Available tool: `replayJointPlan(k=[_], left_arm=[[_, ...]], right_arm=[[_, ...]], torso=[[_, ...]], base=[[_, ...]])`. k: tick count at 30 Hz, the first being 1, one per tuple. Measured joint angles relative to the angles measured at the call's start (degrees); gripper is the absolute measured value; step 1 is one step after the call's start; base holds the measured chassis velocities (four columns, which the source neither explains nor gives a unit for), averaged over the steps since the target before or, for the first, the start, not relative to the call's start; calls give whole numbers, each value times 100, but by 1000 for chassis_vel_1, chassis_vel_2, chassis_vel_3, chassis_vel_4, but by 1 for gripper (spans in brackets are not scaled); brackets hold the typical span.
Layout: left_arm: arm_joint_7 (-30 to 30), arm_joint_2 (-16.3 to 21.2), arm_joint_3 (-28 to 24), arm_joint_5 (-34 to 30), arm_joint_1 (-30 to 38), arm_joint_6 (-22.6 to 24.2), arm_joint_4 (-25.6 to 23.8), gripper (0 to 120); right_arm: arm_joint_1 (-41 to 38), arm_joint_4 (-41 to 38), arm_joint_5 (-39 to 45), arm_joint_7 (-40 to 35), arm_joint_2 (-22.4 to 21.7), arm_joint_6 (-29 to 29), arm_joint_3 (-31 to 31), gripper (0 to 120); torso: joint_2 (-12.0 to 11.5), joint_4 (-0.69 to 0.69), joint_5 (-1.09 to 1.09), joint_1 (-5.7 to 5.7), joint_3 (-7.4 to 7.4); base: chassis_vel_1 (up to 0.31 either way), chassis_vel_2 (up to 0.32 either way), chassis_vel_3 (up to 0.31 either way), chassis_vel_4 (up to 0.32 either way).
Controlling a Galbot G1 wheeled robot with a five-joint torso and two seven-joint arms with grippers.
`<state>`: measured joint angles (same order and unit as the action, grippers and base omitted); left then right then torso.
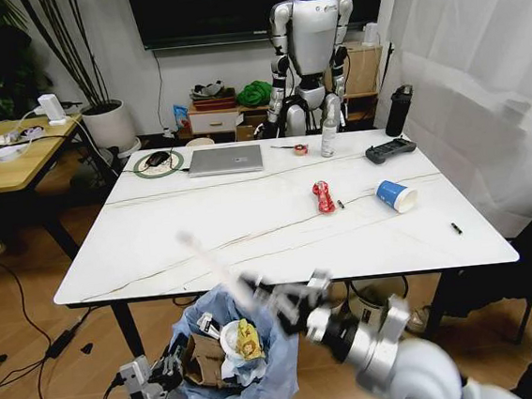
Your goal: Pick up the trash bin and place the trash from the table into it.
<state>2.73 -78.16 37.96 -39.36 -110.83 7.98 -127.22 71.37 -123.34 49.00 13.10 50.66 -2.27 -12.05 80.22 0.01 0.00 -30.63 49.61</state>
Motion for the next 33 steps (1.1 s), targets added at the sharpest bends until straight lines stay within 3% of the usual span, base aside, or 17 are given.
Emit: replayJointPlan(k=[18, 23, 30, 33], left_arm=[[-26, 45, 25, -74, 32, 15, -47, 0], [-39, 90, 26, -117, 66, 28, -46, 0], [-55, 115, 26, -143, 105, 42, -30, 0], [-56, 114, 13, -143, 109, 43, -10, 0]], right_arm=[[192, 394, -687, -84, 115, -102, -142, 0], [243, 402, -863, -132, 121, -90, -103, 22], [257, 301, -948, -178, 115, -85, -34, 41], [153, 160, -933, -274, 214, -56, 238, 55]], torso=[[0, 0, 0, 0, 0], [0, 0, 0, 0, 0], [0, 0, 1, 0, 0], [0, -1, 0, 0, 0]], base=[[0, 0, 0, 0], [0, 0, 0, 0], [0, 0, 0, 0], [0, 0, 0, 0]])
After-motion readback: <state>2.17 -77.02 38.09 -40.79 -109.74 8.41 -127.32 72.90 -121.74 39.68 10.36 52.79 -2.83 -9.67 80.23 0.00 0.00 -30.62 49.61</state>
